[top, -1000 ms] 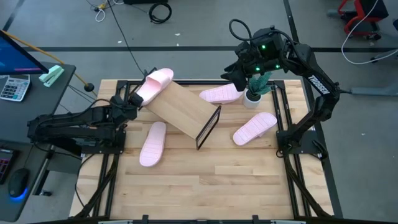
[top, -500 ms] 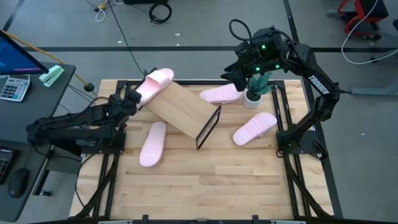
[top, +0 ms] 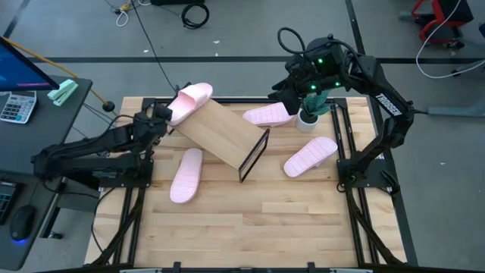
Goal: Pick and place slides into the shelf
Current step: Put the pink slipper on the shelf
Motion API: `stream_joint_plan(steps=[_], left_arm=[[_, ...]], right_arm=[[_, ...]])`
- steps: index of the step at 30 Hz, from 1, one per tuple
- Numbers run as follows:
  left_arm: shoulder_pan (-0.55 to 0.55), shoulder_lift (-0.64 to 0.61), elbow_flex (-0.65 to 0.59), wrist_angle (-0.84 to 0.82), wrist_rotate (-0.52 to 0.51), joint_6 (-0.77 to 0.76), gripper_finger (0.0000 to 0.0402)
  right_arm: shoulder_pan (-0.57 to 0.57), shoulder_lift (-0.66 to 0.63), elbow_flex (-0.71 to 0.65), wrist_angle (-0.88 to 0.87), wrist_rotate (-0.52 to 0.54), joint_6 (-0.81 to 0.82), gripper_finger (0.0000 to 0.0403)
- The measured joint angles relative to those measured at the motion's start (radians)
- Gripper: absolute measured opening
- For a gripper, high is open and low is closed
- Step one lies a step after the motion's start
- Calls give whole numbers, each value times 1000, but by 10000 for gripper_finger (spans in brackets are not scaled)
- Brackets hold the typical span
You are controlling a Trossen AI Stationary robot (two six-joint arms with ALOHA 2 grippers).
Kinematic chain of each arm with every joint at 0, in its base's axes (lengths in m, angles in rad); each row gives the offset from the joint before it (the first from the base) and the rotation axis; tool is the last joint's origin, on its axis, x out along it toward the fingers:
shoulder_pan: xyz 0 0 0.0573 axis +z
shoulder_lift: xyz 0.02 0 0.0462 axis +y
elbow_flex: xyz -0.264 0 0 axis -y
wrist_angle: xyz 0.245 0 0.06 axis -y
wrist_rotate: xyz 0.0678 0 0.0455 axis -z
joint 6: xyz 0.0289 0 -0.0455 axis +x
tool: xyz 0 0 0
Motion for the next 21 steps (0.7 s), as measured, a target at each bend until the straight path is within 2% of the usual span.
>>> stream_joint_plan(steps=[4, 15, 21], left_arm=[[15, 48, 0, 45, 45, 1, 245], [47, 103, 0, 137, 57, 1, 258], [91, 103, 0, 167, 158, 33, 257]], right_arm=[[0, 0, 0, 0, 0, 0, 203], [0, 0, 0, 0, 1, 0, 203], [0, 0, 0, 0, 1, 0, 203]])
